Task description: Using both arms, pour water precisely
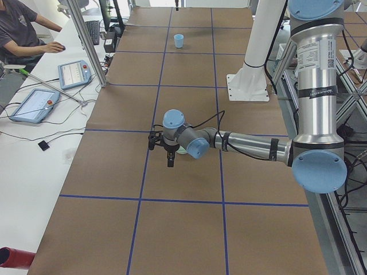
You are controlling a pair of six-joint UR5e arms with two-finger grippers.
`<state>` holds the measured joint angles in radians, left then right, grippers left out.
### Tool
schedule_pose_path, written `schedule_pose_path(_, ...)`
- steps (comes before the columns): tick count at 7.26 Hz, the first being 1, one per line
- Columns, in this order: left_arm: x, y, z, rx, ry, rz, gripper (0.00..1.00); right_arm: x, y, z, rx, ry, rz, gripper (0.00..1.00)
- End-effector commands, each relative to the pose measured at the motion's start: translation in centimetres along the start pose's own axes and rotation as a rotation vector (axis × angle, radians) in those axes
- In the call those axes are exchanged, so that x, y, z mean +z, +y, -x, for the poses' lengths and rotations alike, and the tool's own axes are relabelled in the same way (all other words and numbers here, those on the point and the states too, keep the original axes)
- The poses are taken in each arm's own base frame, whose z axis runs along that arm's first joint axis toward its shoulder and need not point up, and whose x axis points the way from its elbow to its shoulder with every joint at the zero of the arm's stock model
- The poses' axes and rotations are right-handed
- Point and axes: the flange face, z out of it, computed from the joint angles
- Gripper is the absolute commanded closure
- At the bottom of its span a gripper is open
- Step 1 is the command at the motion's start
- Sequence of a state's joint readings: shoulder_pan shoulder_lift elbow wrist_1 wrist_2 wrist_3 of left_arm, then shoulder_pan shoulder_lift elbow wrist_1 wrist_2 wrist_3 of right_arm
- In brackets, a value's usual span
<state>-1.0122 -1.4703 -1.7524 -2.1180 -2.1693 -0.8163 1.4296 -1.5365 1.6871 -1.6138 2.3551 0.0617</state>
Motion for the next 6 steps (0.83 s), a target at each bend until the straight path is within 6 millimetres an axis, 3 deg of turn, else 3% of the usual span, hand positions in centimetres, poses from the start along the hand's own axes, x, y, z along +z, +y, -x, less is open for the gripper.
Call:
schedule_pose_path(1, 2.2, 2.8, -5.5, 0.064, 0.028, 0.048, 0.01, 1.0, -0.1, 1.0, -0.019, -0.003, 0.019, 0.0)
schedule_pose_path(2, 3.9, 4.2, -6.5, 0.092, 0.027, 0.091, 0.05, 1.1, -0.1, 1.2, -0.022, -0.003, 0.022, 0.0)
schedule_pose_path(4, 4.4, 4.5, -5.7, 0.09, 0.012, 0.106, 0.37, 1.2, -0.1, 1.5, -0.029, -0.004, 0.024, 0.0)
schedule_pose_path(5, 5.1, 4.4, -5.1, 0.086, 0.003, 0.114, 0.37, 1.2, -0.1, 1.6, -0.03, -0.004, 0.023, 0.0)
schedule_pose_path(6, 5.5, 4.3, -4.9, 0.085, 0.0, 0.114, 0.52, 1.1, -0.2, 1.6, -0.032, -0.003, 0.021, 0.0)
